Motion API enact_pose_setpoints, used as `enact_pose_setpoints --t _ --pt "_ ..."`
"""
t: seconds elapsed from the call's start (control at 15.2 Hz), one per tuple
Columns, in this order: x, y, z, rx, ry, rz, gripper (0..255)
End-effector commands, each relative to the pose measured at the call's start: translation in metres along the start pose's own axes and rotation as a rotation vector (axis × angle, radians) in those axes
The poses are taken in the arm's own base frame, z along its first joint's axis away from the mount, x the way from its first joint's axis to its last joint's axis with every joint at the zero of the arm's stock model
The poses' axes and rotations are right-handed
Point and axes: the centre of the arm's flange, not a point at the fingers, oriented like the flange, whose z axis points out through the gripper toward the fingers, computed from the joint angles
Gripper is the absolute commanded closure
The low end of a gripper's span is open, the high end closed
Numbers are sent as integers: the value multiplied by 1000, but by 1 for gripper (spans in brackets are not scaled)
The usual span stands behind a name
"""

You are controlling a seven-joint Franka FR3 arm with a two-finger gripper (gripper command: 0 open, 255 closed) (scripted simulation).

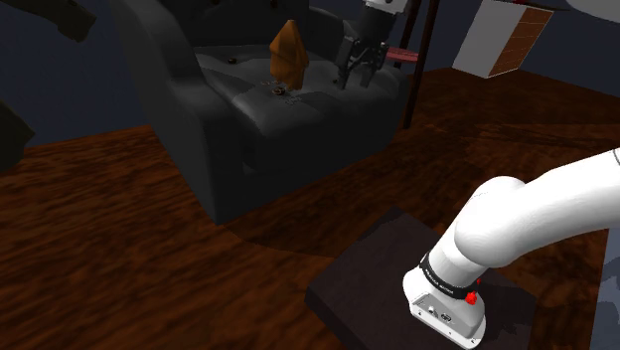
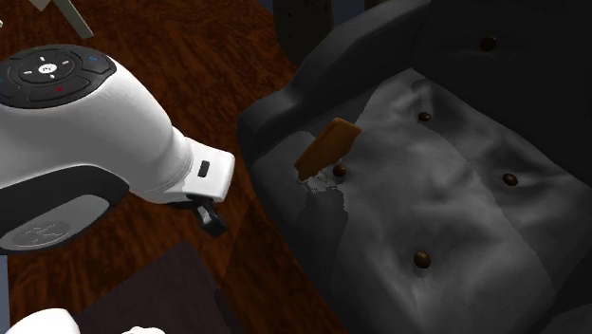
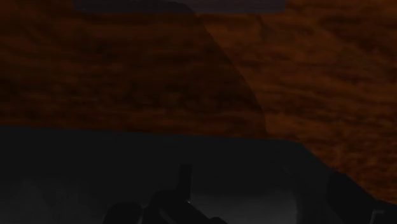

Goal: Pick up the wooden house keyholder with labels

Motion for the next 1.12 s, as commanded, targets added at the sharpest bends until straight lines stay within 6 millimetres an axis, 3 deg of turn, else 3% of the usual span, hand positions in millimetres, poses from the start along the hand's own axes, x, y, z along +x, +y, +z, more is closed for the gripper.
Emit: enact_pose_setpoints --t 0.0,1.06 --pt "23 2 -3 -3 32 2 0" --pt "186 13 -59 -27 277 17 0"
